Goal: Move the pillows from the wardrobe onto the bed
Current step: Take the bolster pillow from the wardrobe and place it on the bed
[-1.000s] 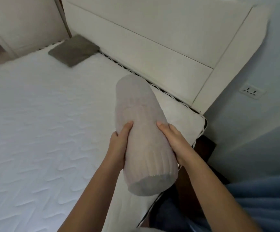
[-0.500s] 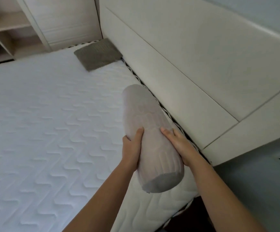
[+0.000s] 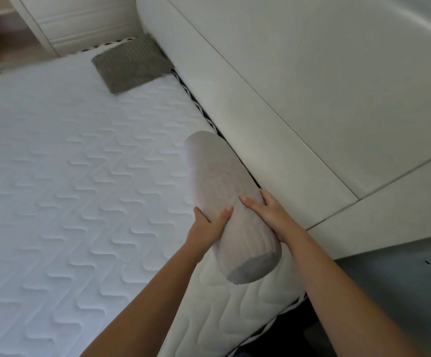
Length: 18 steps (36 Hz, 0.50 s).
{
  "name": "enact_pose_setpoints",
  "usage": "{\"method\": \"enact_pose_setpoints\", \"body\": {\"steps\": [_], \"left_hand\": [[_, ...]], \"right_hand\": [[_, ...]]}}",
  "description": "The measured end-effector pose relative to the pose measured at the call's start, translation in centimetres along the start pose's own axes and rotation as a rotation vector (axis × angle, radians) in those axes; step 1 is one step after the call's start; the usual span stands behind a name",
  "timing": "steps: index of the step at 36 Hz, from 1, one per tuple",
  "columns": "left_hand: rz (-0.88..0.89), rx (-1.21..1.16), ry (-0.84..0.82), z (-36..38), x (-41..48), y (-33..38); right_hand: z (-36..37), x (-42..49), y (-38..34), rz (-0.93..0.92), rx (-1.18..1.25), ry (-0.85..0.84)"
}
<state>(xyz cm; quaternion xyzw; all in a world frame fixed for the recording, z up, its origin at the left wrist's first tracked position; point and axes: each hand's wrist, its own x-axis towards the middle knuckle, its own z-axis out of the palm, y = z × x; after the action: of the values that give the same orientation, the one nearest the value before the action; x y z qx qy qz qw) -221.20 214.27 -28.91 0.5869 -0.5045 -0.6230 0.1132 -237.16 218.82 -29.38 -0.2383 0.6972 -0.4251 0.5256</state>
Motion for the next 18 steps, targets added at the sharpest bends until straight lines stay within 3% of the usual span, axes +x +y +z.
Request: {"method": "enact_pose_setpoints", "body": {"steps": [13,18], "left_hand": [[0.005,0.064,0.001,5.5,5.0,0.4],[-0.087,0.081,-0.092,7.2,6.5,-0.3]], "right_hand": [[-5.5,4.3,1.4,0.03,-0.147,0.065],[-6.4,5.8,2.5,-0.006,-0.331,0.107]]}}
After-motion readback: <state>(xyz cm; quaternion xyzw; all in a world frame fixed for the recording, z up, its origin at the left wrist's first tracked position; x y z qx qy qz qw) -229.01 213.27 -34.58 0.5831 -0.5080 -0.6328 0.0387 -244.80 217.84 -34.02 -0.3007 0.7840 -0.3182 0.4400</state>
